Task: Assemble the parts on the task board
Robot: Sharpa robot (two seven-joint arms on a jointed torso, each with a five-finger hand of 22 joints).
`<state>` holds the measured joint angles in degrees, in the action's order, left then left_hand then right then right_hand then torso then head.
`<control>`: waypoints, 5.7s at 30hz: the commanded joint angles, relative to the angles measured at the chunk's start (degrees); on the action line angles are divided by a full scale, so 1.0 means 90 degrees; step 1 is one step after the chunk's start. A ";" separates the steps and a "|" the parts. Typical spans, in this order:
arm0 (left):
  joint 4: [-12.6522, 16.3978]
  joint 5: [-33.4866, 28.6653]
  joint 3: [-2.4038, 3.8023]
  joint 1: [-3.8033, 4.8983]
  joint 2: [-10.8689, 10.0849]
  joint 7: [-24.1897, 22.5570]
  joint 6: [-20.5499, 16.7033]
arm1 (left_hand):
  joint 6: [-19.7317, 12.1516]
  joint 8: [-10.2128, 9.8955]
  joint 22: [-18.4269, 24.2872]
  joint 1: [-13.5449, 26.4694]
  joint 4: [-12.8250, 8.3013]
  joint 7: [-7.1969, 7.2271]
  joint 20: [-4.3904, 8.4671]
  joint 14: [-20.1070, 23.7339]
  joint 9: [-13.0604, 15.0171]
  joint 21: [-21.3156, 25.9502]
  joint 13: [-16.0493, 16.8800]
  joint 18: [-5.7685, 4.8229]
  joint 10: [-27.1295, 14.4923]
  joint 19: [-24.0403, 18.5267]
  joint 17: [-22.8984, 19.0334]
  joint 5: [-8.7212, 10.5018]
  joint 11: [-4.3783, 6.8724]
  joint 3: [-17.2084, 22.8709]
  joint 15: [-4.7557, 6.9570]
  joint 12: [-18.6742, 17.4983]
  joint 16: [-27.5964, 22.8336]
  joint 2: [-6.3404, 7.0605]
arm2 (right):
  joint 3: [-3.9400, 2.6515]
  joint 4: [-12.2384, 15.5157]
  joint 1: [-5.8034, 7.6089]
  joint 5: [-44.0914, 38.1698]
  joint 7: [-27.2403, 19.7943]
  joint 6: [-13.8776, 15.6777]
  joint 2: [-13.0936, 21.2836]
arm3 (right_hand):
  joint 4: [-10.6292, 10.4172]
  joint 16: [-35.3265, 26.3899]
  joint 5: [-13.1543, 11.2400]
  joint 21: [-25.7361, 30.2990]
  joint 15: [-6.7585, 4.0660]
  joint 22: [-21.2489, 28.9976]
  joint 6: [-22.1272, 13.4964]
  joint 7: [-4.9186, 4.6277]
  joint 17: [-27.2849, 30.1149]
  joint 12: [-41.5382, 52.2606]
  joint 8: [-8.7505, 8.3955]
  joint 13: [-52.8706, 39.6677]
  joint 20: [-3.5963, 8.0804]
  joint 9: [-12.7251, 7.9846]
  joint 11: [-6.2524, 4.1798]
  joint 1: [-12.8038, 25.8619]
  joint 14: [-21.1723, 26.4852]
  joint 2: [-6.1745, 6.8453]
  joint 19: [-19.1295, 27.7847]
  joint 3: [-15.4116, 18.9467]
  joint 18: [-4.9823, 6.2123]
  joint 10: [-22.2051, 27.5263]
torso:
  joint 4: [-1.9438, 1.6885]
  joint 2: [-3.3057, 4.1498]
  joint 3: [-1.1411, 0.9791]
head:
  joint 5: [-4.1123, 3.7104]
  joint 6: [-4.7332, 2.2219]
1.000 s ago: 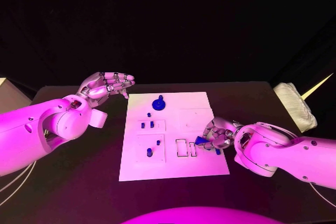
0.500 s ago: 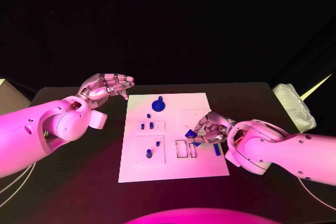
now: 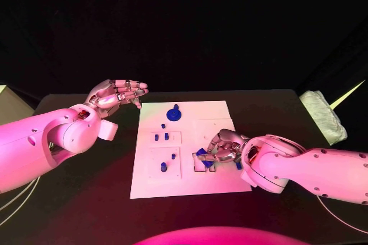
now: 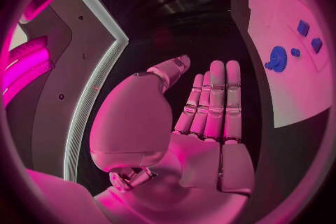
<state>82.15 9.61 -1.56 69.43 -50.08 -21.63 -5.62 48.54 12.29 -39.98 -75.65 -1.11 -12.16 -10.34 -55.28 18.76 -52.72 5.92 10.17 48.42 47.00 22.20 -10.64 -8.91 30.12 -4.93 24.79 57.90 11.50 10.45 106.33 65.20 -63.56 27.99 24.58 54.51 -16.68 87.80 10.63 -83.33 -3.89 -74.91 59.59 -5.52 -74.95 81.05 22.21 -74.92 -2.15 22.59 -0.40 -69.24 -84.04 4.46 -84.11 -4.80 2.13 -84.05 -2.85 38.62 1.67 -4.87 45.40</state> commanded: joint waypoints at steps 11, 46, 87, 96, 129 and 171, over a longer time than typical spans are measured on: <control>0.0035 -0.0013 0.0005 0.0005 -0.0006 0.0021 0.0087 | -0.0078 0.0024 0.0017 0.0005 0.0034 0.0001 -0.0006 0.0019 0.0003 0.0044 -0.0010 0.0043 -0.0022 0.0041 0.0022 -0.0032 0.0005 -0.0017 0.0022 0.0050 0.0062 -0.0050 | 0.0000 -0.0171 -0.0097 -0.0729 0.0110 -0.0223 -0.0237 | -0.0011 0.0036 -0.0014 -0.0111 -0.0088 -0.1365 0.0323 0.0284 -0.1100 0.0134 0.0134 -0.0890 0.0060 0.0042 -0.0087 0.0328 -0.0545 -0.0012 -0.0438 -0.0023 -0.0097 -0.0210 | -0.0004 0.0004 -0.0010 | 0.0005 0.0020; 0.0029 -0.0014 0.0006 0.0006 -0.0012 0.0067 0.0084 | -0.0083 0.0027 0.0027 0.0007 0.0046 0.0000 -0.0007 0.0034 0.0002 0.0056 -0.0012 0.0041 -0.0032 0.0048 0.0023 -0.0033 0.0002 -0.0016 0.0019 0.0059 0.0062 -0.0059 | -0.0001 -0.0303 -0.0165 -0.1525 0.0292 -0.0469 -0.0375 | -0.0012 0.0043 0.0573 -0.0136 -0.0117 -0.1402 0.0286 0.0317 -0.1140 0.0111 0.0327 -0.0984 0.0095 0.0171 -0.0117 0.1520 -0.0551 -0.0059 -0.0452 0.0240 -0.0106 -0.0251 | -0.0001 0.0001 -0.0010 | -0.0004 0.0017; 0.0016 -0.0014 0.0005 0.0001 -0.0026 0.0039 0.0090 | -0.0089 0.0031 0.0037 0.0003 0.0054 -0.0002 -0.0008 0.0048 0.0001 0.0071 -0.0014 0.0040 -0.0040 0.0054 0.0025 -0.0030 0.0001 -0.0015 0.0017 0.0070 0.0065 -0.0064 | 0.0047 0.0336 0.0079 -0.1639 -0.0427 0.0456 0.1754 | 0.0037 -0.0141 0.0585 0.0488 0.0100 -0.1180 -0.0379 0.0023 -0.0798 -0.0662 -0.0068 -0.0611 -0.0102 0.0059 0.0140 -0.0369 -0.0469 0.0346 -0.0259 0.0685 0.0012 0.0142 | 0.0045 -0.0025 -0.0015 | -0.0205 -0.0081; 0.0023 -0.0015 0.0005 -0.0002 -0.0034 0.0031 0.0102 | -0.0090 0.0032 0.0039 0.0006 0.0059 -0.0003 -0.0008 0.0049 0.0001 0.0073 -0.0015 0.0040 -0.0041 0.0055 0.0025 -0.0030 0.0000 -0.0015 0.0017 0.0072 0.0066 -0.0067 | 0.0108 0.0285 -0.0105 -0.2138 -0.0073 0.0164 0.1792 | 0.0006 -0.0133 0.0567 0.0448 0.0079 -0.1200 -0.0244 0.0063 -0.0824 -0.0668 0.0003 -0.0612 -0.0093 0.0107 0.0108 -0.0389 -0.0475 0.0344 -0.0277 0.0766 0.0005 0.0137 | 0.0021 -0.0019 -0.0010 | -0.0224 -0.0096; 0.0033 -0.0016 0.0005 -0.0003 -0.0062 0.0031 0.0100 | -0.0094 0.0034 0.0046 0.0015 0.0072 -0.0006 -0.0009 0.0053 0.0000 0.0082 -0.0016 0.0039 -0.0045 0.0059 0.0028 -0.0031 -0.0002 -0.0017 0.0014 0.0080 0.0070 -0.0072 | 0.0129 -0.0130 -0.0633 -0.2658 0.0452 -0.0537 0.1022 | 0.0072 -0.0134 -0.0280 0.0449 0.0021 -0.1222 -0.0152 0.0120 -0.0860 -0.0713 -0.0056 -0.0614 -0.0035 0.0130 0.0049 -0.1418 -0.0483 0.0122 -0.0295 0.0471 -0.0001 0.0124 | 0.0017 -0.0014 -0.0009 | -0.0210 -0.0020; 0.0059 -0.0037 0.0005 -0.0001 -0.0086 0.0057 0.0094 | -0.0074 0.0056 0.0061 0.0018 0.0104 -0.0002 -0.0011 0.0062 0.0004 0.0103 -0.0020 0.0039 -0.0053 0.0073 0.0033 -0.0034 -0.0003 -0.0002 0.0013 0.0102 0.0083 -0.0110 | 0.0113 0.0285 -0.0301 -0.0169 0.0331 0.0685 0.0594 | 0.0510 -0.0083 0.1289 0.0190 -0.0061 -0.1391 -0.0012 0.0218 -0.1021 -0.0615 0.0113 -0.0752 0.0046 0.0480 -0.0045 -0.0401 -0.0522 0.0955 -0.0410 -0.2747 -0.0059 -0.0030 | 0.0032 -0.0016 -0.0002 | -0.0179 0.0039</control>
<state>82.51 9.56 -1.54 69.39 -50.95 -20.75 -5.51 48.14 12.55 -39.48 -75.66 -0.46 -12.17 -10.55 -55.08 18.75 -52.08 5.82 10.17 48.44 47.20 22.45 -10.64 -8.91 30.12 -4.72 25.51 58.28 11.03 11.44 109.09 62.68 -72.21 31.68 29.76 60.18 -12.01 86.91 22.46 -81.53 -3.92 -74.95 59.43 -4.00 -74.91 75.37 22.72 -74.94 -2.04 24.76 -0.78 -73.17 -84.04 13.05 -84.01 -29.36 2.15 -83.68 -2.61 38.47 1.64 -6.49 45.70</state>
